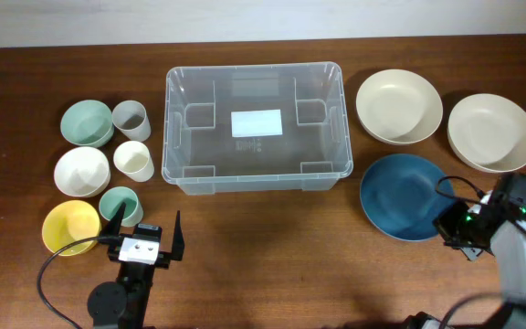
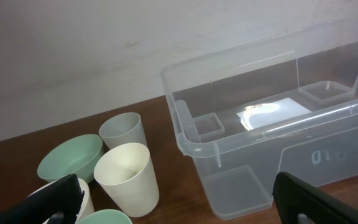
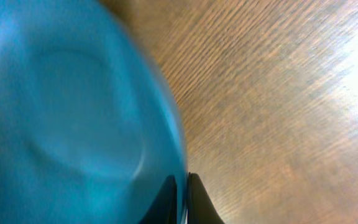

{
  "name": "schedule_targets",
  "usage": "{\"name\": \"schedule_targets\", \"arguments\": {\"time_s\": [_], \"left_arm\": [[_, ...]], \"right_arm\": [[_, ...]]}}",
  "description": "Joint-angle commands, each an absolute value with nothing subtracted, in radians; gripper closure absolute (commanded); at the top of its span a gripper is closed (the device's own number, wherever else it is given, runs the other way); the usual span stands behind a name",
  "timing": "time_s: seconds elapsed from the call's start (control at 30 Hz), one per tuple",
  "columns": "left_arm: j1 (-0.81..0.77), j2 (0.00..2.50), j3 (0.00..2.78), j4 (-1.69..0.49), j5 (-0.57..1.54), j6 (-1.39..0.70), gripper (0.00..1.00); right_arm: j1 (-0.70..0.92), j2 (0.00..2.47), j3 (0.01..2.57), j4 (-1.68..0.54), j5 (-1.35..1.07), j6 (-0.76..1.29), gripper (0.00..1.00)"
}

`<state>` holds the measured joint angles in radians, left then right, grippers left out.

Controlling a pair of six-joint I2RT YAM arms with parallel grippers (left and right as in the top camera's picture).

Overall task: Pack container
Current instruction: 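Slide the right gripper along the blue bowl rim and grip it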

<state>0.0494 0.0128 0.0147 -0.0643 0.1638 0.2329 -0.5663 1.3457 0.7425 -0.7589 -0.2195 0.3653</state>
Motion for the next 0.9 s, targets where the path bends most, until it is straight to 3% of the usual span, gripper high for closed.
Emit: {"name": "schedule_targets", "arguments": {"time_s": [0.0,0.3,0.37,0.4,0.47,0.87], "left_arm": [[0.055,0.006,0.009,-0.065,0.16,0.241,0.0],[0.055,0.006,0.009,-0.065,0.16,0.241,0.0],[0.055,0.006,0.009,-0.065,0.16,0.241,0.0],[0.055,0.006,0.009,-0.065,0.16,0.241,0.0],[0.055,0.006,0.009,-0.065,0.16,0.241,0.0],[0.055,0.006,0.009,-0.065,0.16,0.241,0.0]], "right_arm": [[-0.572,1.198,0.806,-0.818,-0.218,0.375,0.97],[-0.572,0.883,0.947,-0.981,-0.2,0.376,0.96],[-0.572,0.868,0.946,-1.0,-0.14,0.39,0.55],[-0.572,0.871,0.942,-1.013,-0.113,0.407,0.43],[-0.572,0.897,0.916,-1.018,-0.104,0.41,0.3],[-0.57,1.24,0.723,-0.778,-0.2,0.408,0.27]]}}
